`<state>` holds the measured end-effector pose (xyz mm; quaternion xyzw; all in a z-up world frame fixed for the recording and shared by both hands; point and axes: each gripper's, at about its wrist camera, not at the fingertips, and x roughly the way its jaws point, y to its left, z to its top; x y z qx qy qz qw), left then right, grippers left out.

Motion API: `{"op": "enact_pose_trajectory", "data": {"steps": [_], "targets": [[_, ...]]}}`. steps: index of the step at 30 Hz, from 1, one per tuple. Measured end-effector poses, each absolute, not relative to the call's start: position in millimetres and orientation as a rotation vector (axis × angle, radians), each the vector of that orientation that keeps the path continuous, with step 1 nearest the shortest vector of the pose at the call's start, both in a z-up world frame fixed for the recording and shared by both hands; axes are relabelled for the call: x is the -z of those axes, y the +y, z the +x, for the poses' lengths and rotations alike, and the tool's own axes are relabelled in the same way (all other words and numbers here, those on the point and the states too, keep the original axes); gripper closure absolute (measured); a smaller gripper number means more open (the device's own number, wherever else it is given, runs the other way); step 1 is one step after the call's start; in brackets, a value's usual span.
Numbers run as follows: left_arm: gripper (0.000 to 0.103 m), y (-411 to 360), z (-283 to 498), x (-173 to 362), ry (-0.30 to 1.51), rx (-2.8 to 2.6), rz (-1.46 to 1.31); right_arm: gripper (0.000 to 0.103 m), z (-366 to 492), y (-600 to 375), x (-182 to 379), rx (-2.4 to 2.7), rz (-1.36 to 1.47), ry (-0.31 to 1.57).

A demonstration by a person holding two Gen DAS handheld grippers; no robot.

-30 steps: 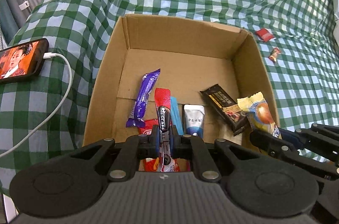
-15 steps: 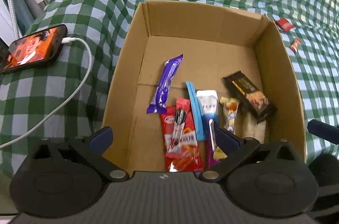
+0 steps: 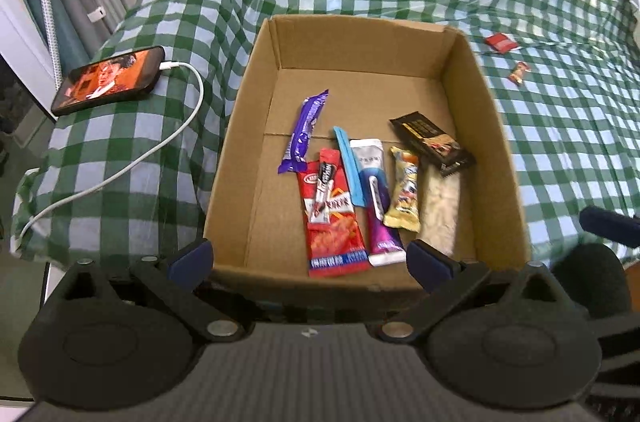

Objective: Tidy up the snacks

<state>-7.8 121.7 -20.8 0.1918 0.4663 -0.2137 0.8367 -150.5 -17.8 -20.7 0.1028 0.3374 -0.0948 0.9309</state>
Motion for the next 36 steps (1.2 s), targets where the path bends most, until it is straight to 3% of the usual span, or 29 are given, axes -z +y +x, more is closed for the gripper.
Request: {"op": "enact_pose_trajectory", "data": {"steps": [17,36], "targets": [[0.0,134,-75,-13,0.878,0.474,0.365,0.003,-218,-9,4,0.251,0.217,0.581],[0.0,148,-67,-14,0.875,0.437,0.352,0.001,-226,-2,1,0.247,0.197,0.566]]}}
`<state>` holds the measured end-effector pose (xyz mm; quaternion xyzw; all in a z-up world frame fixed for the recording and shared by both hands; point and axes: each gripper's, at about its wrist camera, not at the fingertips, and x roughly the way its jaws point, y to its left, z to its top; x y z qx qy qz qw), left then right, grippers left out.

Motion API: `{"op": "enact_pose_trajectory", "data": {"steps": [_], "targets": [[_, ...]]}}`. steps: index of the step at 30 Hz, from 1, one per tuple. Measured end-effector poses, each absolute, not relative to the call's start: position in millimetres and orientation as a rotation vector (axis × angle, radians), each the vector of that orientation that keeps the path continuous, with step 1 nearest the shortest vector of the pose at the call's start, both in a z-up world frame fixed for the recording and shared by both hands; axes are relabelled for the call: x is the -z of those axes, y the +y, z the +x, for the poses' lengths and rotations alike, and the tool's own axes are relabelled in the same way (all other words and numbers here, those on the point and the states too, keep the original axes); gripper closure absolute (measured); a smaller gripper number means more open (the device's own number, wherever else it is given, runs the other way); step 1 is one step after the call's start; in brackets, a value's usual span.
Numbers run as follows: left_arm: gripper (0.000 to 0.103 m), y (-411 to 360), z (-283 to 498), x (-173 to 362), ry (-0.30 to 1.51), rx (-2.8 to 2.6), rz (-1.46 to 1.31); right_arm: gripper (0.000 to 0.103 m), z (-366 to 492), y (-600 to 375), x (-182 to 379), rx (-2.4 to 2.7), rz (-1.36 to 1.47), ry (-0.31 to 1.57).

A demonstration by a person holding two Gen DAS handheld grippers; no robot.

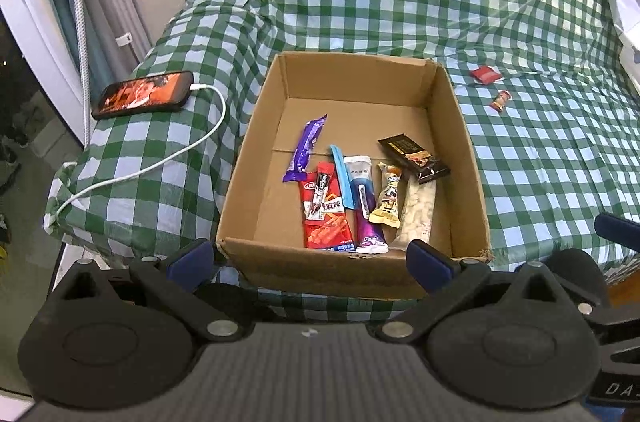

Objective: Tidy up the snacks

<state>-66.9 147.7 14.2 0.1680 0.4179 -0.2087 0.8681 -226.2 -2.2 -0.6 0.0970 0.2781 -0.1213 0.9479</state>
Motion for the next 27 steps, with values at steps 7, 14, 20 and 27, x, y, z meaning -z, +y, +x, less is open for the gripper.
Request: {"op": "enact_pose_trajectory", "data": {"steps": [7,14,20,27], "targets": [[0.0,143,-62,-9,0.9,0.436,0.354,0.001,-220,-8,6,0.256,0.221,0.6],[0.0,131,-58,3,0.945,0.432,0.389,0.001,-211,-17,18,0.269,0.258,0.653],[0.0,121,-50,12,0.979,0.426,0.402,0.001,-206,-36,32,0.297,0.338,0.707],[0.0,102,-40,23,1.02,0.437,0.421,0.001,-195,-50,46,0.301,0.374,0.751]]}}
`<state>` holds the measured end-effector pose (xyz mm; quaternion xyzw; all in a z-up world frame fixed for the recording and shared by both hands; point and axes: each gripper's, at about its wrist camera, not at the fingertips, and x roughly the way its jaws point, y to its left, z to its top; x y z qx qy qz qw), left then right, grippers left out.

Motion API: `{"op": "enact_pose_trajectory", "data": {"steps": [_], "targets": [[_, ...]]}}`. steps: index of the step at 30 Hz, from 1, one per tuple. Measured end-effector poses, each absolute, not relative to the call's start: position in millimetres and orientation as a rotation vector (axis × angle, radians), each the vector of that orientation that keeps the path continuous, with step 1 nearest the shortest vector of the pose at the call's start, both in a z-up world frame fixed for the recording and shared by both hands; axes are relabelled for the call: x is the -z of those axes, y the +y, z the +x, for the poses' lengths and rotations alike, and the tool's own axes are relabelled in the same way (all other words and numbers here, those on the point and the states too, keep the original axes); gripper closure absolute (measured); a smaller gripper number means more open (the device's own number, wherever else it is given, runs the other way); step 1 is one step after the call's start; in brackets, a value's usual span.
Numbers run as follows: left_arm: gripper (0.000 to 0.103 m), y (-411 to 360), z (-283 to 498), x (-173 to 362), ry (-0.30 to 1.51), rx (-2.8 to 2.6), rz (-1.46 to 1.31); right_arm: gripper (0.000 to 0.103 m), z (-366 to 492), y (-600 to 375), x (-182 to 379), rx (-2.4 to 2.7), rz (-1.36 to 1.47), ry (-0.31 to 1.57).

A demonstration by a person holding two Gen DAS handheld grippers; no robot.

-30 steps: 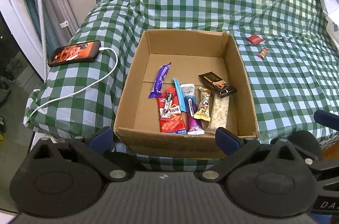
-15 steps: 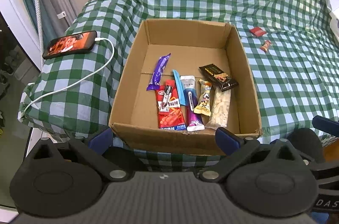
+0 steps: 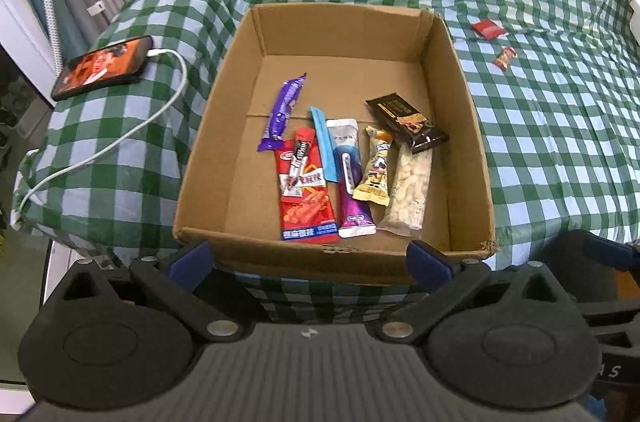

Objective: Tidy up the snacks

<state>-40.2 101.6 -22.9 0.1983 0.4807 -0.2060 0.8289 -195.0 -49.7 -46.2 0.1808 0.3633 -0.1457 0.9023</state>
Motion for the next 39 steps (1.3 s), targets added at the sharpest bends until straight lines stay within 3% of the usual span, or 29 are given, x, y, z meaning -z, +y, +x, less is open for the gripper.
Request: {"op": "enact_pose_trajectory", "data": {"steps": [18,39], "targets": [[0.0,80,-25,33,1.043,0.452,0.435,0.001,-178,-66,63,0.311,0.406,0.808],[0.0,88,-42,2,0.943,0.464,0.404,0.001,-199,-55,20,0.317,0.33,0.653]]}}
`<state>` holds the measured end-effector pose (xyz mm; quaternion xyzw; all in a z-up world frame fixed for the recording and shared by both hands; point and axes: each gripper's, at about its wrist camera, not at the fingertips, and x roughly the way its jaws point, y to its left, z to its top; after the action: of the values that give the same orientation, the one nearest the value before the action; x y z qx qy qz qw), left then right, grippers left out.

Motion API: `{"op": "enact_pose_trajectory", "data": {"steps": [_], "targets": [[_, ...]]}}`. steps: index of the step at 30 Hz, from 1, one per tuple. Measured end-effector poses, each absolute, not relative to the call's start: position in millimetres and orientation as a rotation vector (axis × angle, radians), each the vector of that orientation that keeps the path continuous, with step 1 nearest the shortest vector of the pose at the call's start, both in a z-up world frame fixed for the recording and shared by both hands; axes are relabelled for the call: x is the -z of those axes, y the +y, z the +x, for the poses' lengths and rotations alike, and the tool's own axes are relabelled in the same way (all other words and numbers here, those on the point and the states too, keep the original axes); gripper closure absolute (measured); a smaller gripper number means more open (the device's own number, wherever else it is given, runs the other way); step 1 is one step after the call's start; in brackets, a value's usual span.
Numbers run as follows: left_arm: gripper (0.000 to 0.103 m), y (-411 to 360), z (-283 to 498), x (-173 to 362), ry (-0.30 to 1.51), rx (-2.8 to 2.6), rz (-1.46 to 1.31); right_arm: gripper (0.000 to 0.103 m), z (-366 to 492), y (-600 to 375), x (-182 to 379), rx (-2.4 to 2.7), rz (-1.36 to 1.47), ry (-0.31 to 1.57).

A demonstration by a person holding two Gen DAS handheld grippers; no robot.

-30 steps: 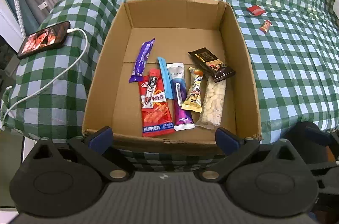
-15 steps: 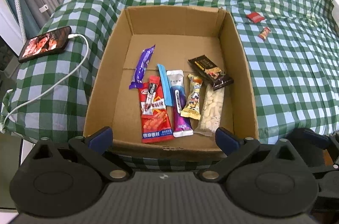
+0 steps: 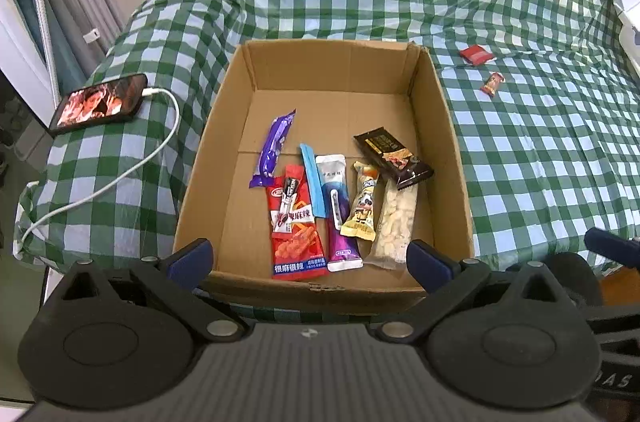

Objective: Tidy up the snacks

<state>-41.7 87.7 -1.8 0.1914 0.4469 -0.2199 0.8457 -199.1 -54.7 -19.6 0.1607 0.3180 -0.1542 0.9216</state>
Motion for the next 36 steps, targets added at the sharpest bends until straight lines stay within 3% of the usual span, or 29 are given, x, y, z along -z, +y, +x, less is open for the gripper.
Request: {"op": "enact_pose_trajectory", "data": {"steps": [12,20,29,36], "targets": [[0.0,53,-43,3,0.95,0.507,0.464,0.001,-213,-100,18,0.402,0.384,0.603],[0.0,10,-4,-1,0.972,0.516,0.448,0.001,-196,-168,28,0.489,0.335,0.57],[0.0,-75,63,2,0.953,0.51,0.471,0.001,-103,-289,74,0.56,0.301,0.562],[0.0,-151,103,30,0.97,0.534,0.483,0.01,-4,-370,143,0.604,0.308,0.61]]}}
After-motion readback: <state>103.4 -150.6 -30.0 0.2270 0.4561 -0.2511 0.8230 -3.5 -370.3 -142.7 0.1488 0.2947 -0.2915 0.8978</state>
